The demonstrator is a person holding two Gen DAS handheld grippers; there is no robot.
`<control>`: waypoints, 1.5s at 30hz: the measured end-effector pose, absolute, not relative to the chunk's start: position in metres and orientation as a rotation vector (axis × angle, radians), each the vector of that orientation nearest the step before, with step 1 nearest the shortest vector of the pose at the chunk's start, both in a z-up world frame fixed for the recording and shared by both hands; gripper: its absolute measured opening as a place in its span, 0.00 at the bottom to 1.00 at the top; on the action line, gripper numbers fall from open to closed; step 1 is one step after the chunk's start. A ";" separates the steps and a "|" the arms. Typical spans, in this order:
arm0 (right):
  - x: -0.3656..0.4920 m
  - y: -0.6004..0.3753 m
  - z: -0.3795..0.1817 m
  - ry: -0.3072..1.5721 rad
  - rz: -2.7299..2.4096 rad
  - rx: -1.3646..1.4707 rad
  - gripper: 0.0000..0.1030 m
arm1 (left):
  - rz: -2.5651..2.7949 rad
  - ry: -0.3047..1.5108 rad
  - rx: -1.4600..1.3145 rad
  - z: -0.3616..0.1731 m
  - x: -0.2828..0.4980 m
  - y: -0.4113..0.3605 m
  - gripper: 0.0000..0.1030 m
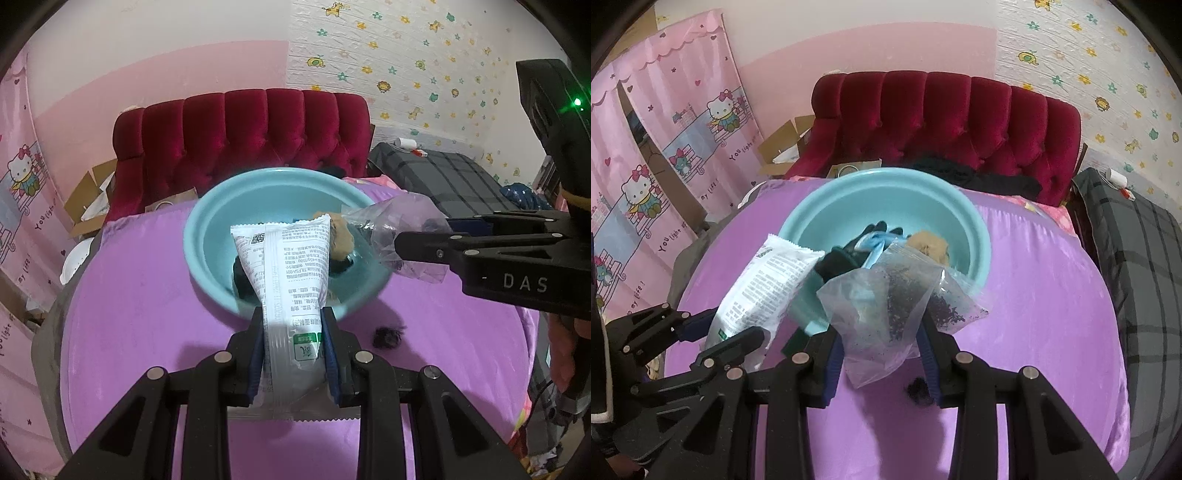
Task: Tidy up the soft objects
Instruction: 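Carry the white packet and plastic bag with both tools over the basin, then open both tools to drop the packet and bag into the basin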
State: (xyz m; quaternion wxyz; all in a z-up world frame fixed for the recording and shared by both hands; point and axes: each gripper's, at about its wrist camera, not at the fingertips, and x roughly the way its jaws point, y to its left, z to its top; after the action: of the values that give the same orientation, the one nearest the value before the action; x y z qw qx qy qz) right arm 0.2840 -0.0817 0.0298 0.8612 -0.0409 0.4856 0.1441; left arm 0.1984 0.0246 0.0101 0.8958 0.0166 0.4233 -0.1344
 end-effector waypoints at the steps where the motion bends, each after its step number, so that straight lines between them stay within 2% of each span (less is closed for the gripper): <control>1: 0.291 -0.080 0.030 1.017 0.301 -0.086 0.39 | -0.277 0.877 0.035 0.009 0.201 0.025 0.30; 10: 0.340 -0.072 0.013 1.027 0.299 -0.091 0.39 | -0.263 0.890 0.027 -0.004 0.250 0.027 0.30; 24: 0.409 -0.066 -0.044 1.108 0.280 -0.094 0.39 | -0.260 0.948 0.010 -0.036 0.321 0.029 0.30; 37: 0.435 -0.074 -0.072 1.153 0.287 -0.051 0.40 | -0.251 0.996 0.027 -0.062 0.349 0.024 0.31; 41: 0.430 -0.075 -0.066 1.140 0.289 -0.040 0.51 | -0.249 0.996 0.033 -0.061 0.347 0.023 0.31; 43: 0.426 -0.074 -0.062 1.133 0.288 -0.047 0.55 | -0.242 0.988 0.047 -0.059 0.344 0.021 0.35; 44: 0.424 -0.073 -0.060 1.130 0.291 -0.048 0.61 | -0.240 0.979 0.048 -0.057 0.342 0.021 0.38; 45: 0.422 -0.073 -0.058 1.126 0.295 -0.049 0.65 | -0.236 0.975 0.049 -0.055 0.341 0.021 0.50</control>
State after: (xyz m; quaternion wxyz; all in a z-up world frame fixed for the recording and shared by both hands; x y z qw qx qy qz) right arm 0.4216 -0.0728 -0.0581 0.8350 -0.0230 0.5319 0.1392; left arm 0.3412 0.0208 -0.0553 0.8766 0.0235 0.4672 -0.1130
